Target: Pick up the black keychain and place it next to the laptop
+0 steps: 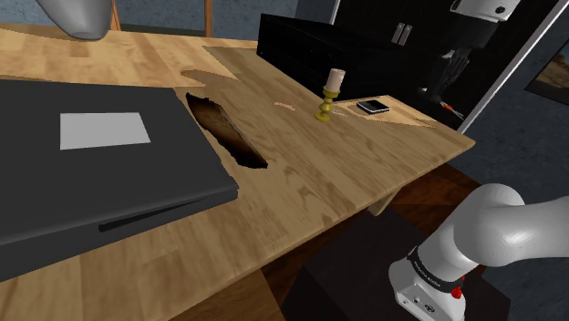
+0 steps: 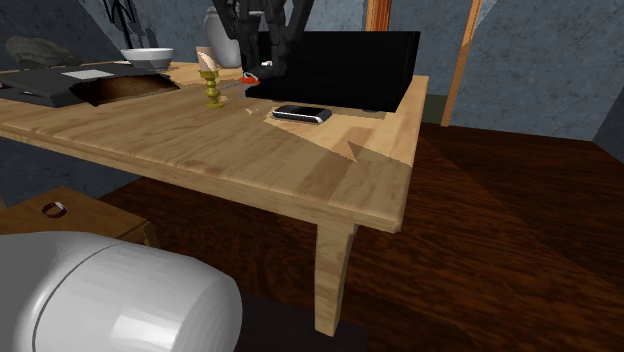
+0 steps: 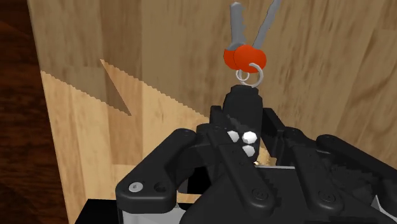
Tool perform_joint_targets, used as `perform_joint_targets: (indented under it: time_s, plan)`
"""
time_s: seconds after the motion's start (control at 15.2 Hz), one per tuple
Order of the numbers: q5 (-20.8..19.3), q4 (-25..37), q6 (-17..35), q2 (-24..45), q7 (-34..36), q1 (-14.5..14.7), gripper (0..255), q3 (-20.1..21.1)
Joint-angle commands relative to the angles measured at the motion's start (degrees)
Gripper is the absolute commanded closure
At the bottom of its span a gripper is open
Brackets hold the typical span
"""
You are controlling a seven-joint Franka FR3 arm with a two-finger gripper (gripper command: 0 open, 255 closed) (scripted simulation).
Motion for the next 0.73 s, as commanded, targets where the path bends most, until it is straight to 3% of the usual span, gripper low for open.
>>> perform_joint_targets:
  time_s: [0.0, 0.2, 0.66]
  plan:
    - [0.1, 1.6, -1.2, -3.1, 0.1, -0.3, 255, 0.1]
    - [0.2, 4.1, -2.6, -2.0, 0.1, -0.2, 255, 0.1]
    - [5.3, 8.0, 1.6, 6.4, 7.6, 1.1, 255, 7.0]
